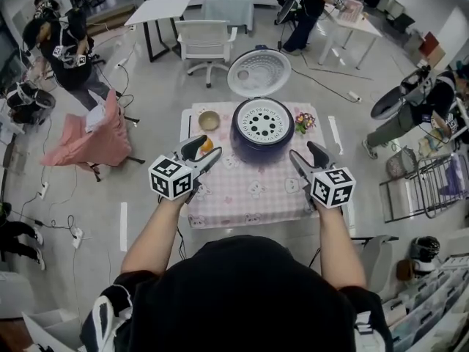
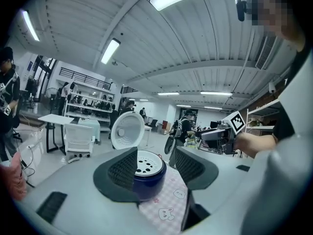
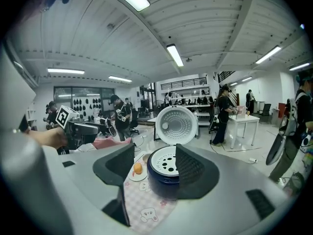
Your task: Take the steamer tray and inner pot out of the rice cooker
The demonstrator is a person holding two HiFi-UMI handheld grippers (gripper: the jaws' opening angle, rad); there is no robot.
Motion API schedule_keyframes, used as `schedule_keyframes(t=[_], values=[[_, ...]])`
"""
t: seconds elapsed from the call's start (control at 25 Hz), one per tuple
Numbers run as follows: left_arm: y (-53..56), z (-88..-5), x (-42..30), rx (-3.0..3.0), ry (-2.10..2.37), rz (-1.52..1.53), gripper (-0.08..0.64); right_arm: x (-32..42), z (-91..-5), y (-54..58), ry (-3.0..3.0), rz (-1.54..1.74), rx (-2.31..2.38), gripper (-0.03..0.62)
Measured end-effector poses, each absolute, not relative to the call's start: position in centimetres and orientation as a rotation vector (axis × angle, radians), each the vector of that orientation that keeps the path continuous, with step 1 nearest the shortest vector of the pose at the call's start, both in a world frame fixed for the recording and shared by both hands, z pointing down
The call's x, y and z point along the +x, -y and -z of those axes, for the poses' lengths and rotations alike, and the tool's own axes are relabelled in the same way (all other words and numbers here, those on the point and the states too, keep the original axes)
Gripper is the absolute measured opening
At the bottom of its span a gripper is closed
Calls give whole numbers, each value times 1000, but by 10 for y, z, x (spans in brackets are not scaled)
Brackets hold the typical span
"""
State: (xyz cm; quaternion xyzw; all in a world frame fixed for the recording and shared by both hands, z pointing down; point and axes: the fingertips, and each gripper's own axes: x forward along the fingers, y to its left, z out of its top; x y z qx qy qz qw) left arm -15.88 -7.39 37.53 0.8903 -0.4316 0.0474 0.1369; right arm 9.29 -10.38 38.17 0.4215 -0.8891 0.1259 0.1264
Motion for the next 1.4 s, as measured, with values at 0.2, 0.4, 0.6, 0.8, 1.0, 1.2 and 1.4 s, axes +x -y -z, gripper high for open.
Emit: schedule_keyframes(t=[0.2, 0.4, 0.6, 0.8, 1.0, 1.2, 1.4], values=[[77, -367, -165, 2583, 1239, -130, 250, 91, -373, 106, 2580, -356, 1244, 270], [88, -366, -171, 2587, 1214, -127, 250, 86, -371, 112, 2566, -360, 1264, 270], [96, -367, -175, 2576, 1223, -128, 250, 83, -377, 125, 2566, -367, 1240, 270], [111, -372, -182, 2557, 1247, -118, 250, 77, -382, 147, 2574, -362, 1213, 270], [125, -375, -177, 2546, 1267, -132, 250, 78, -385, 170, 2592, -361, 1180, 270], [146, -379, -166, 2530, 1275, -138, 250, 84, -389, 200, 2600, -370, 1156, 270], [167, -386, -155, 2503, 1278, -149, 250, 94, -389, 226, 2605, -384, 1137, 270]])
